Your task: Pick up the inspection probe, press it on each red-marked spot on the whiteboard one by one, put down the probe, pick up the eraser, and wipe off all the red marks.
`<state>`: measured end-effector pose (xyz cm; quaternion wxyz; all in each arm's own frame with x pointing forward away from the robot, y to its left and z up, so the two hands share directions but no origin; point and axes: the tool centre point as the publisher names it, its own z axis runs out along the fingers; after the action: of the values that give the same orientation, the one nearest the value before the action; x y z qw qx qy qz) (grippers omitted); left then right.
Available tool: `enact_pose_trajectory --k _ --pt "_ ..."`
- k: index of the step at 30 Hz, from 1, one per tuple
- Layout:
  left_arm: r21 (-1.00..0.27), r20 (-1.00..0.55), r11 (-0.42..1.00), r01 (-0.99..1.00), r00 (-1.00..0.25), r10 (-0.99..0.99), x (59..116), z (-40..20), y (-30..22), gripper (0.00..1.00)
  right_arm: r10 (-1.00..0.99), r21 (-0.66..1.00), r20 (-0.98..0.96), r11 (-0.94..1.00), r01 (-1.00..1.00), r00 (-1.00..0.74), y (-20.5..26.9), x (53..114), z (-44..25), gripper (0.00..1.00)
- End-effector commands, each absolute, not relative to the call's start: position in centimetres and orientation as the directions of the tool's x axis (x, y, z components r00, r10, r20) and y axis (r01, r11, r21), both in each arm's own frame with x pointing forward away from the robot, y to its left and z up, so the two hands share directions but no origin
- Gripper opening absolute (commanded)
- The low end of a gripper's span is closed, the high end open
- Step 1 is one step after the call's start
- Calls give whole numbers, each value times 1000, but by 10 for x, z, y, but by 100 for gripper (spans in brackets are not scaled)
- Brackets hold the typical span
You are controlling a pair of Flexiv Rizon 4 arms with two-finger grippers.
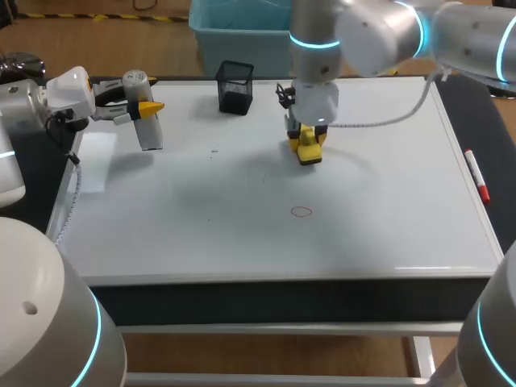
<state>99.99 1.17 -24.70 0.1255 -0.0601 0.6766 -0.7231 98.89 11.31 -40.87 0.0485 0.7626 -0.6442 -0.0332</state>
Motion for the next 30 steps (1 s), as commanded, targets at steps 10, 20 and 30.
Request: enact_pose_trajectory --k 10,20,30 --pt "-993 -84 -54 101 -961 -263 1000 -246 12 0 -993 124 -28 -121 -985 118 126 993 -420 0" --pt "-993 -84 -54 101 -961 -263 1000 -246 12 0 -992 133 -26 -129 -983 127 130 989 -430 0" --pt "-993 -84 -54 101 -961 -263 1000 -246 12 0 -993 137 -2 -121 -983 121 123 990 -433 0"
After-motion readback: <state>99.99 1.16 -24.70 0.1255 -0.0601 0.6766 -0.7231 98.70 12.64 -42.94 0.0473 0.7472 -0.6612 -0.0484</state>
